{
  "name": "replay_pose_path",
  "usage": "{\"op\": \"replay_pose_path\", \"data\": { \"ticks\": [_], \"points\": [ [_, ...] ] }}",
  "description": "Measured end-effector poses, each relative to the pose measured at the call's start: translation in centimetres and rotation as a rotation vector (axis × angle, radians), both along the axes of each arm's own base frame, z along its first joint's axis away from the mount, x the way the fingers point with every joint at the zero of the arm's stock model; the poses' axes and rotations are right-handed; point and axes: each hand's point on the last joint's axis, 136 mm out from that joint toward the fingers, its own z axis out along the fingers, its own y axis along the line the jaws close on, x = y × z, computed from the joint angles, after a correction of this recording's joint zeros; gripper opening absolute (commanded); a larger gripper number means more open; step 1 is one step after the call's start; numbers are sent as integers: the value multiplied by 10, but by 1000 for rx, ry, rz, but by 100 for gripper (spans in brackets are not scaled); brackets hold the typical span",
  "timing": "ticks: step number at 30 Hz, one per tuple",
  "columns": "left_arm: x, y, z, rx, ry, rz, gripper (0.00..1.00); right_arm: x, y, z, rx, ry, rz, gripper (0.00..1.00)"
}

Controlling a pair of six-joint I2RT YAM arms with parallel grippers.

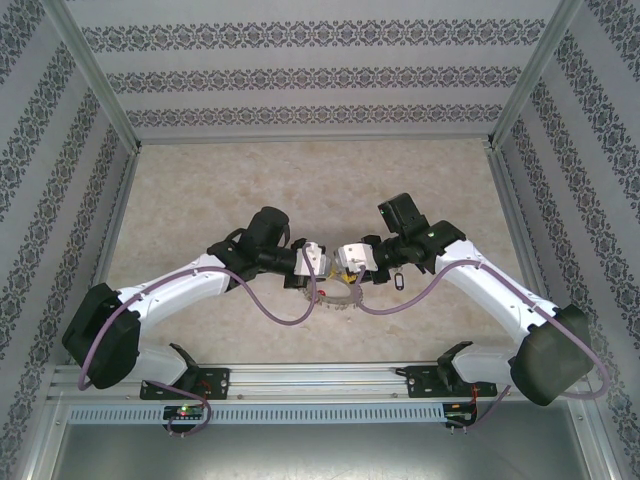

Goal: Put the keys on the keyring

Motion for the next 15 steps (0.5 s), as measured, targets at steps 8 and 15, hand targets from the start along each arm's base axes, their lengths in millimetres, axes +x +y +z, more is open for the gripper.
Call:
{"op": "replay_pose_path", "data": {
  "ticks": [8, 15],
  "points": [
    [2, -1, 6, -18, 7, 2, 0, 1, 6, -3, -3, 11, -7, 21],
    [2, -1, 6, -18, 4, -1, 0, 5, 7, -2, 0, 23, -38, 11]
  ]
}}
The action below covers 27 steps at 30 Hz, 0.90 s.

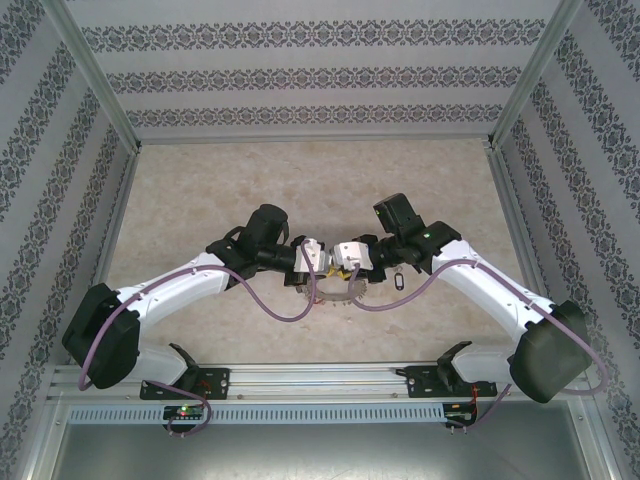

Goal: Put the keys on the keyring

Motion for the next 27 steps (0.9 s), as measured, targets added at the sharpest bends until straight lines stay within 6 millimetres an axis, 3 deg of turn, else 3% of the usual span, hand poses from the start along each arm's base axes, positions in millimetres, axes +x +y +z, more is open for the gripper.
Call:
{"op": "replay_pose_path", "data": {
  "ticks": [2, 4, 8, 10, 16, 18, 23, 27],
  "points": [
    [0, 0, 0, 4, -5, -4, 0, 1, -1, 1, 8, 16, -14, 2],
    [0, 0, 1, 5, -9, -6, 0, 2, -2, 2, 21, 35, -26, 0],
    [1, 0, 3, 5, -21, -8, 16, 2, -2, 5, 44, 53, -25, 0],
    [2, 0, 3, 8, -32, -6, 29, 1, -2, 5, 51, 75, -36, 0],
    [15, 9, 7, 16, -32, 64, 31, 6, -1, -1, 84, 171, -157, 0],
    [22, 14, 16, 3, -40, 114, 39, 12, 0, 4, 103, 189, -216, 0],
    [30, 26, 59, -98, -96, 248, 44, 35, -5, 31, 188, 188, -432, 0],
    [32, 29, 73, -156, -83, 297, 40, 39, -11, 44, 253, 187, -529, 0]
  ]
}}
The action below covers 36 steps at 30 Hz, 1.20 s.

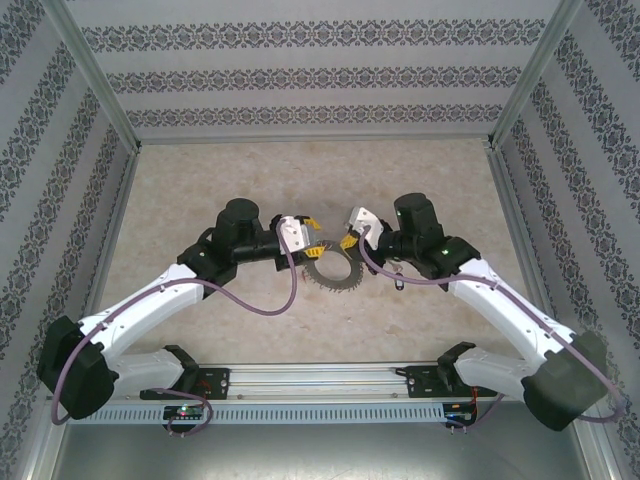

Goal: Put the keys on the keyring

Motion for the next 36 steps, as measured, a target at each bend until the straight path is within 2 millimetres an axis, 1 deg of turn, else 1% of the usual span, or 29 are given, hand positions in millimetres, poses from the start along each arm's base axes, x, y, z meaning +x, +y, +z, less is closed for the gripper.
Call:
{"op": "replay_pose_path", "data": {
  "ticks": [4, 10, 12, 14, 19, 23, 27, 28, 30, 31, 34, 36],
  "points": [
    [5, -6, -13, -6, 62, 2, 38, -2, -2, 0, 22, 4, -22, 0],
    [8, -17, -39, 31, 148, -45, 29, -12, 6, -5, 29, 3, 25, 0],
    [7, -23, -40, 45, 164, -82, 24, -13, 8, -4, 29, -6, 34, 0],
    [5, -26, -36, 56, 168, -117, 18, -14, 9, -4, 25, -17, 42, 0],
    [0, -28, -34, 79, 157, -163, 15, -16, 10, -1, 25, -45, 57, 0],
    [-6, -27, -39, 105, 157, -194, 17, -19, 12, -3, 14, -46, 75, 0],
    [-7, -28, -42, 124, 161, -218, 16, -21, 12, -5, 8, -38, 81, 0],
    [-7, -29, -43, 128, 162, -222, 15, -21, 12, -6, 6, -35, 81, 0],
    [-8, -29, -46, 135, 166, -231, 2, -21, 12, -9, -1, -30, 82, 0],
    [-9, -29, -47, 140, 164, -238, 0, -21, 11, -10, -7, -29, 82, 0],
    [-10, -29, -51, 153, 181, -246, 0, -22, 11, -14, -19, -22, 89, 0],
    [-10, -29, -53, 158, 181, -250, 0, -23, 11, -15, -28, -24, 98, 9]
  ]
}}
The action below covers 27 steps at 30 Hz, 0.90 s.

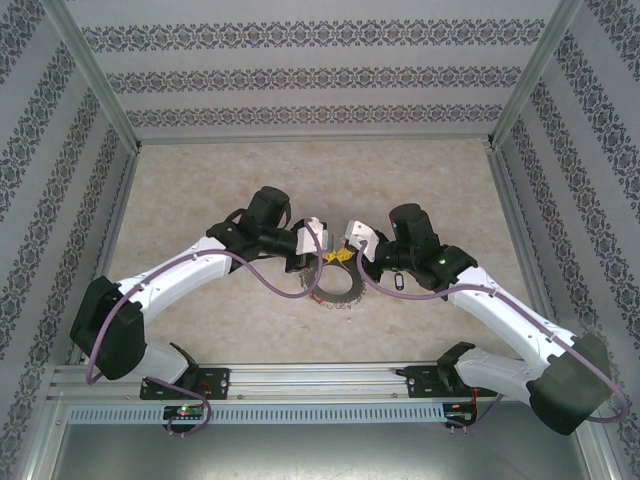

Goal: Put the keys on the keyring

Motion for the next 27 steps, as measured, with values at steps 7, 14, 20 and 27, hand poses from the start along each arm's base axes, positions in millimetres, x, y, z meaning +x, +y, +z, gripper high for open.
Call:
{"op": "replay_pose_path", "data": {
  "ticks": [7, 14, 20, 27],
  "points": [
    [-3, 2, -12, 23, -29, -14, 0, -12, -10, 18, 16, -16, 109, 44],
    [-9, 7, -20, 33, -89, -48, 0, -9, -39, 44, 50, -56, 102, 34],
    [-16, 7, -4, -5, -169, -92, 0, 9, -42, 34, 17, -104, 92, 32],
    [-22, 5, 2, -32, -200, -139, 0, 15, -30, 11, -32, -130, 171, 31]
  ]
}}
